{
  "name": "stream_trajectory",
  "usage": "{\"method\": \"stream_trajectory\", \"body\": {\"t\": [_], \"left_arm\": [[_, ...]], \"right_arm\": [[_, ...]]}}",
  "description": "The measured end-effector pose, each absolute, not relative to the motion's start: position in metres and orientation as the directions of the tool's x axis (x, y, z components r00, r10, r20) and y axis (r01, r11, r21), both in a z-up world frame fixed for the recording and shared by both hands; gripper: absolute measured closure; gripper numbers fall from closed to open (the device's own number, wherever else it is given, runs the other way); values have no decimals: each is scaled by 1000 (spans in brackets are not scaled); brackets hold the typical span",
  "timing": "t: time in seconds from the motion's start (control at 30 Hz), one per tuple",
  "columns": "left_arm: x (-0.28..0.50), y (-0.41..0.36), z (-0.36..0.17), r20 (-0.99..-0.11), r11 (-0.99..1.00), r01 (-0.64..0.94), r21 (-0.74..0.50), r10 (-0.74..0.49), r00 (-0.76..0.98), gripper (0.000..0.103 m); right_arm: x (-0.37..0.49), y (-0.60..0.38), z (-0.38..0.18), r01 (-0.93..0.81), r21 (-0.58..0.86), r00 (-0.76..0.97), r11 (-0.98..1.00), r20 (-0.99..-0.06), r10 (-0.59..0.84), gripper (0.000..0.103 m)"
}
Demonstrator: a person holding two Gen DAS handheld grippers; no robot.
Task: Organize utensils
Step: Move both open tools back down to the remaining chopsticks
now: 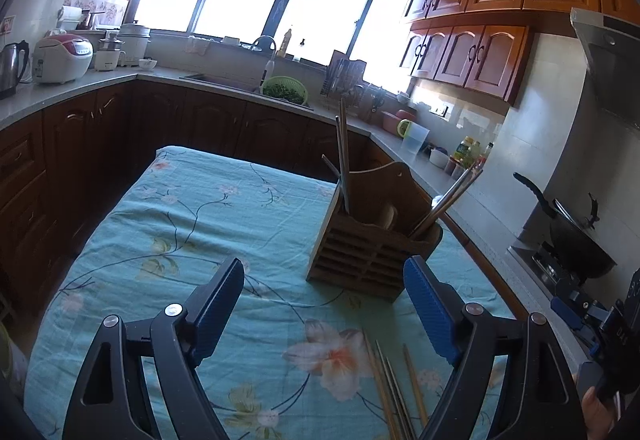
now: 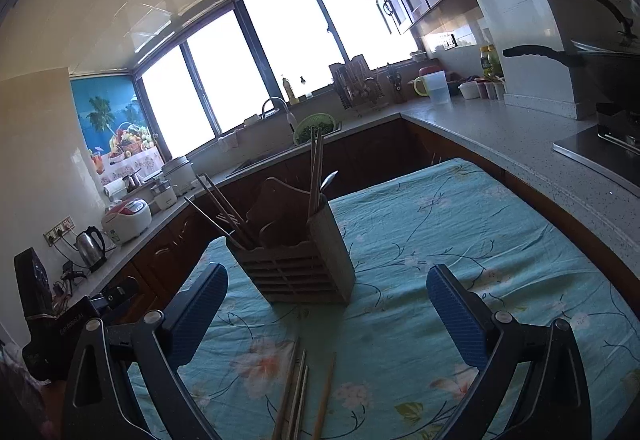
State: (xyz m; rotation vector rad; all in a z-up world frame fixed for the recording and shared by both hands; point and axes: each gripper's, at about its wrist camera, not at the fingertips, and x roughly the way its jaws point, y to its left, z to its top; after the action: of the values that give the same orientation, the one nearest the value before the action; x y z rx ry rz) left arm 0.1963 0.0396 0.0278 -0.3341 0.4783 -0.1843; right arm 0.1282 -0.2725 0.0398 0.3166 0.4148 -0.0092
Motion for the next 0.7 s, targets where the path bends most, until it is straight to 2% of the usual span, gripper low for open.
{"method": "stream_trajectory", "body": {"t": [0.43, 0.7], "left_arm": [[166, 24, 11, -512, 937, 103, -333, -272, 815, 21], [193, -11, 0, -653, 958, 147, -248, -277, 705, 22]], "right_arm": [[100, -275, 8, 117, 296, 881, 948, -471, 38, 2], [98, -280, 0, 145, 300, 873, 943, -488, 21, 2]]}}
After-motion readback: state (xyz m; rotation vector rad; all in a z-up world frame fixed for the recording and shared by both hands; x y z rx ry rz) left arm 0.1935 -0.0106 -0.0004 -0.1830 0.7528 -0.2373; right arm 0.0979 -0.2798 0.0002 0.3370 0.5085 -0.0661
